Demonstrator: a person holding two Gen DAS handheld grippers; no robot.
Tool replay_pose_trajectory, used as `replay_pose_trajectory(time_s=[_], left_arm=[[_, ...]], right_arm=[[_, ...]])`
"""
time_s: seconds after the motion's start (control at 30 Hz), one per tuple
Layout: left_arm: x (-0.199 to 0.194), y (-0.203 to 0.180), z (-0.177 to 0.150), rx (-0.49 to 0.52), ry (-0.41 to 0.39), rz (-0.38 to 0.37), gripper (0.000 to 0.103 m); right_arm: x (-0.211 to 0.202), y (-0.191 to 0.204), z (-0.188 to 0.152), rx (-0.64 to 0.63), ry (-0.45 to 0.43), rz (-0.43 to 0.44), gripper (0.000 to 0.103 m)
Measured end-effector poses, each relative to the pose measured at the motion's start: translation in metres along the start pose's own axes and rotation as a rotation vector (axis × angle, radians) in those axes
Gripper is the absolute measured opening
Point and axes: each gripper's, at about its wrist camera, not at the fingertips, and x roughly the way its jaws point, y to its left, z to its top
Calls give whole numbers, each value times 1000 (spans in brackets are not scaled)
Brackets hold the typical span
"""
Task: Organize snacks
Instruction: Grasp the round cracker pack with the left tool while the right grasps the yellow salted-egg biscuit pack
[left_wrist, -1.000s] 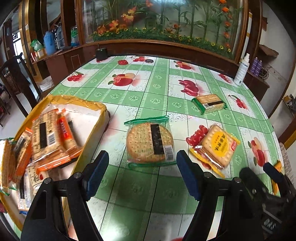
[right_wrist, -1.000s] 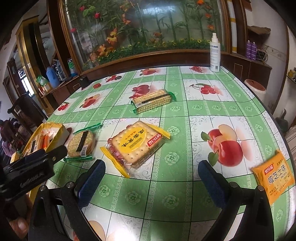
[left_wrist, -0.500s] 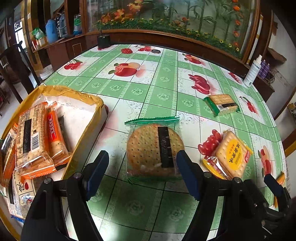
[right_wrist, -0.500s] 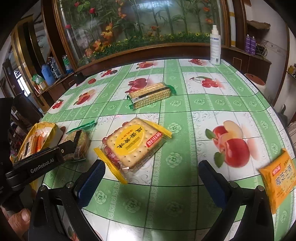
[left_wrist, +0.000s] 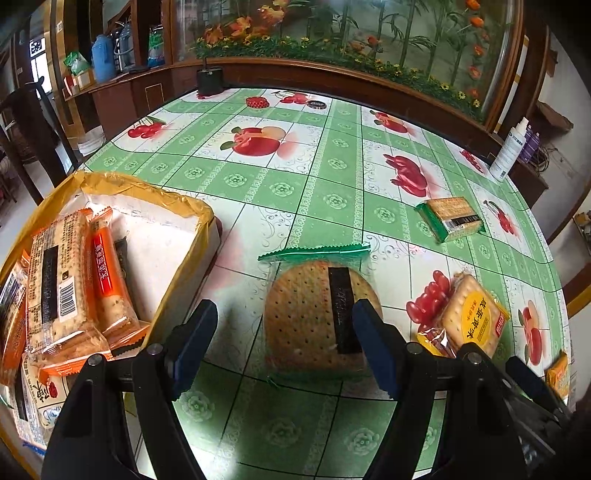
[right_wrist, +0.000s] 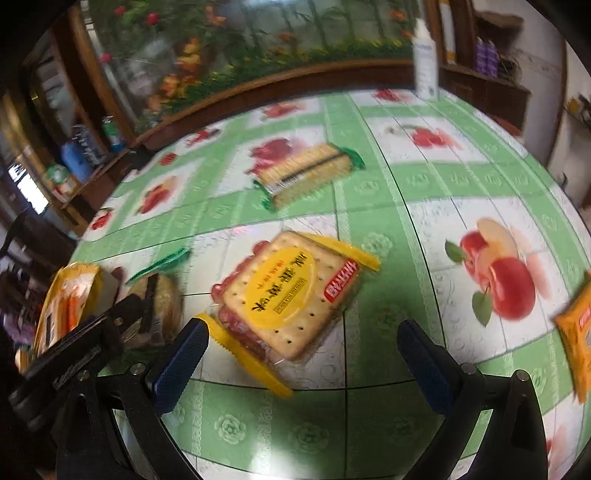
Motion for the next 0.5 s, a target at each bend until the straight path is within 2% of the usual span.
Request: replay_pose_trajectory(time_s=[0.1,0.27,0.5], left_arm=[[1,2,0,-7,0,5,75],[3,6,1,-22,7,7,75],[8,10,3,-16,15,15,75]], right_arm=[[9,-1,2,58,34,3,103],[13,5,11,106,25,-1,103],[24,18,21,69,34,-71,103]])
